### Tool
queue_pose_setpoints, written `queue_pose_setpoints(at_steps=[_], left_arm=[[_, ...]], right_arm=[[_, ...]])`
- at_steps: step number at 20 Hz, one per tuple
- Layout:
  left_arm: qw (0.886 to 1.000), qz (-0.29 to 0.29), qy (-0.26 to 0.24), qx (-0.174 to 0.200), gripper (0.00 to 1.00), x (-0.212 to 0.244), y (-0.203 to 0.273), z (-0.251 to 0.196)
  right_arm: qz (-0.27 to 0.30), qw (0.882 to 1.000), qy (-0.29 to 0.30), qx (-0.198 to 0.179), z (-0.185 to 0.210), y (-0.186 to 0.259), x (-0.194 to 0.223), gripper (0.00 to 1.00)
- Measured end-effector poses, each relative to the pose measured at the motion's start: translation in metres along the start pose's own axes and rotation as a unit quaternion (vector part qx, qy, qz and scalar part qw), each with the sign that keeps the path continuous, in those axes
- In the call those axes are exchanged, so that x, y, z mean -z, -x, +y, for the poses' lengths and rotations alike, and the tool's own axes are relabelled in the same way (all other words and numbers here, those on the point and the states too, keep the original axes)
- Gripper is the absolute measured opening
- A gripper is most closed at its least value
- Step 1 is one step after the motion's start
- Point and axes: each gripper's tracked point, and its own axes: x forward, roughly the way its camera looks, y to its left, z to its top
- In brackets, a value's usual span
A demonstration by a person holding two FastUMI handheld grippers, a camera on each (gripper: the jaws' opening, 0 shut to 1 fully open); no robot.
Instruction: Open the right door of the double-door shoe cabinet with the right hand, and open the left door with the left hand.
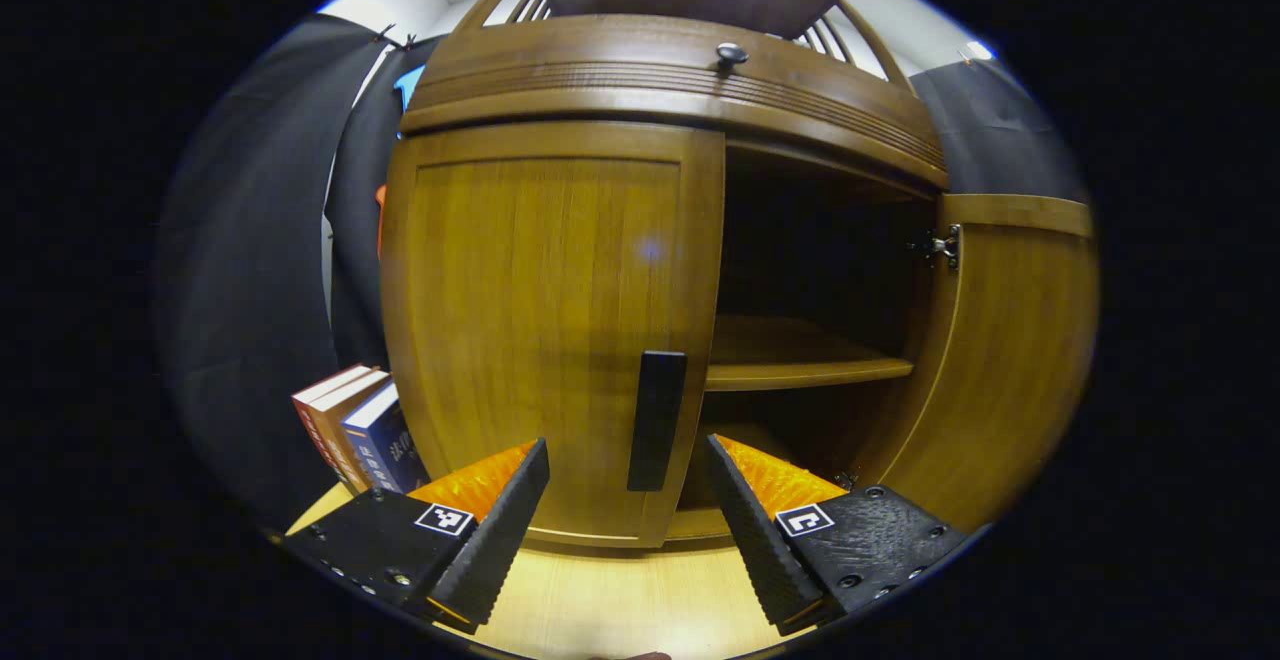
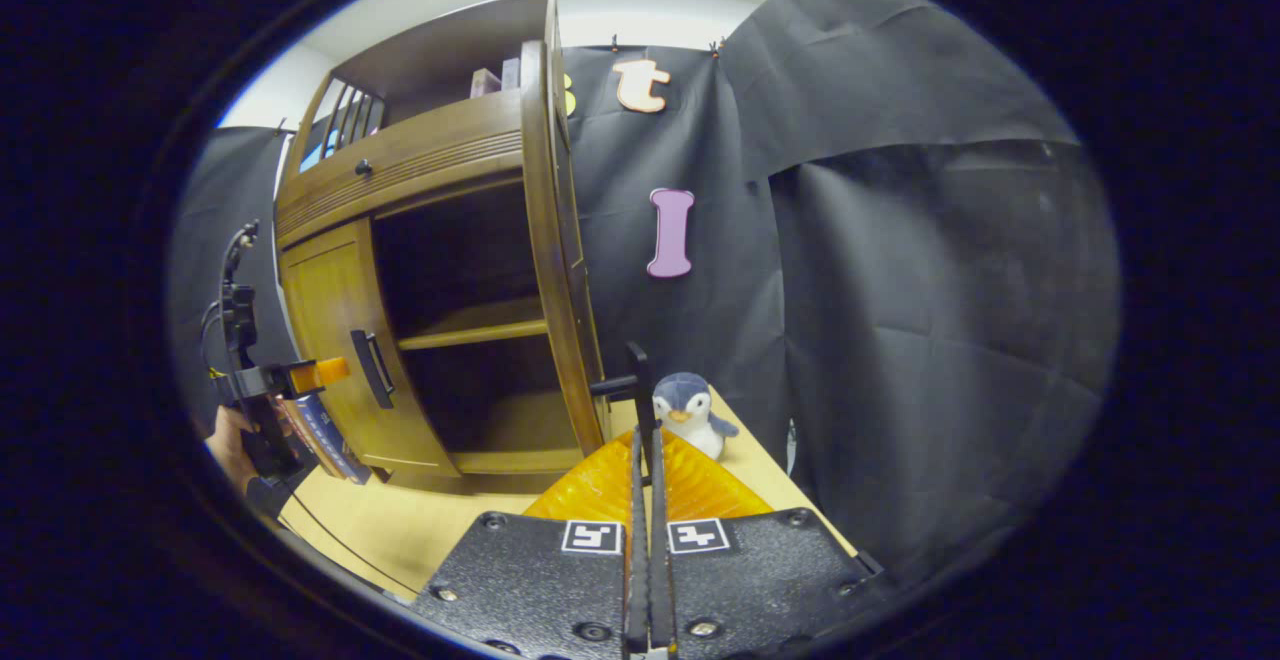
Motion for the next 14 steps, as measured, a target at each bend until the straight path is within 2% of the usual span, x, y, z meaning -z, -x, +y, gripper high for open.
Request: queue_pose_setpoints(at_steps=[3,9,11,13,14], left_arm=[[0.999,0.002,-0.032,-0.004,0.94,0.006,-0.031,0.002],[0.999,0.002,-0.048,0.002,0.94,0.012,-0.07,-0.002],[0.999,-0.003,-0.047,0.002,0.73,0.011,-0.076,-0.002],[0.999,-0.005,-0.046,0.016,0.74,0.012,-0.078,-0.008],[0.998,-0.012,-0.053,0.019,0.81,0.011,-0.078,-0.007]], right_arm=[[-0.015,1.0,0.006,0.007,0.004,0.008,-0.011,0.02],[-0.024,1.0,0.01,0.017,0.015,0.019,-0.019,0.04],[-0.022,0.999,0.013,0.021,0.021,0.021,-0.018,0.04],[-0.021,0.999,0.015,0.023,0.026,0.02,-0.016,0.04],[-0.019,0.999,0.015,0.021,0.026,0.02,-0.016,0.04]])
